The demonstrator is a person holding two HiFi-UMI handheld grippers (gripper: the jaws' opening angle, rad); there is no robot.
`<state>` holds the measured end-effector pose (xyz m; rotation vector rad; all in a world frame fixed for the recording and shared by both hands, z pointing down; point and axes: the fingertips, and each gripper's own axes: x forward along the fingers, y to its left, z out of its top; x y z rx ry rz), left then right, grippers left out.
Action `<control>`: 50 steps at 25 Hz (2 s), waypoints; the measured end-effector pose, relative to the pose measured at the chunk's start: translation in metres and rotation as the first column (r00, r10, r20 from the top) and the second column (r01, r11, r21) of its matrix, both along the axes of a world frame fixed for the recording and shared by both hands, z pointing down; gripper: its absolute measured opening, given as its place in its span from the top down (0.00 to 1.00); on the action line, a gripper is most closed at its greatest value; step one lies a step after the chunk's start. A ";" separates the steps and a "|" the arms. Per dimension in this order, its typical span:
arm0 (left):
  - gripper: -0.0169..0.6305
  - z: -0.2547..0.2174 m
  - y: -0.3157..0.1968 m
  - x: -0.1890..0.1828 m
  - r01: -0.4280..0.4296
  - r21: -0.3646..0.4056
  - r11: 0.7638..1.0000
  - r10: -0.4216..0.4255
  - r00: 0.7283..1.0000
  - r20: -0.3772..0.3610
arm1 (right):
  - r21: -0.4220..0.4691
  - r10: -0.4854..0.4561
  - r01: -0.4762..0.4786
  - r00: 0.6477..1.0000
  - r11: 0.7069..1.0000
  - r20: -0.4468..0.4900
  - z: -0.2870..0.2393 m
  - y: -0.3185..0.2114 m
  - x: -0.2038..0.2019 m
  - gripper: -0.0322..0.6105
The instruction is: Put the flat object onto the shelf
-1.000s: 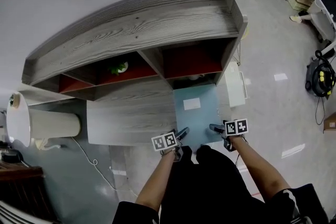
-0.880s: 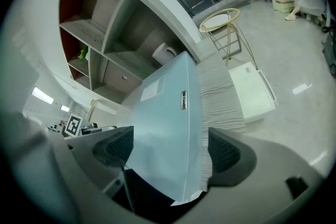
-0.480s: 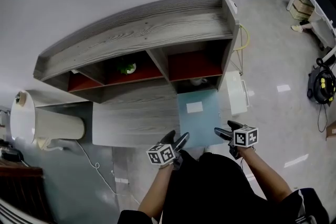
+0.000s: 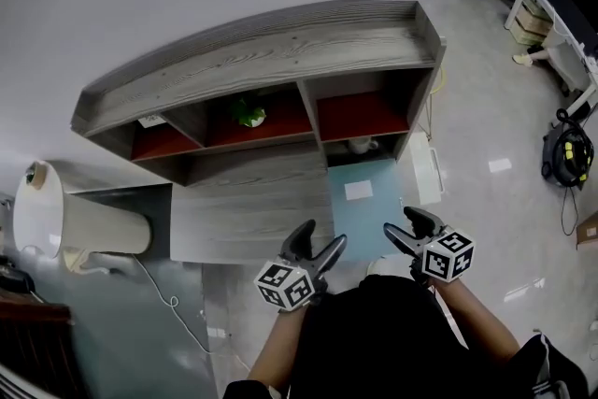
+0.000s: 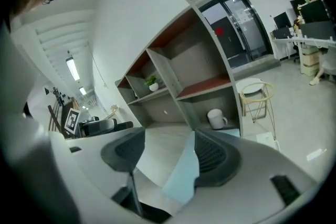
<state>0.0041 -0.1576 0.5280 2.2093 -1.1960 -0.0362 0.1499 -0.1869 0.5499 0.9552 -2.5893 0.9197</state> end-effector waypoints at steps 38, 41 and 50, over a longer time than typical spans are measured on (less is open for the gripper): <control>0.94 -0.075 0.126 -0.182 0.193 0.242 0.951 -0.245 0.947 0.207 | 0.380 0.293 -0.215 0.943 0.900 -0.160 -0.096 0.110 -0.084 0.95; 0.94 -0.076 0.128 -0.188 0.192 0.248 0.950 -0.247 0.944 0.217 | 0.396 0.319 -0.233 0.933 0.888 -0.167 -0.099 0.114 -0.079 0.95; 0.94 -0.076 0.129 -0.189 0.177 0.255 0.951 -0.239 0.941 0.238 | 0.417 0.338 -0.238 0.922 0.877 -0.186 -0.096 0.121 -0.084 0.95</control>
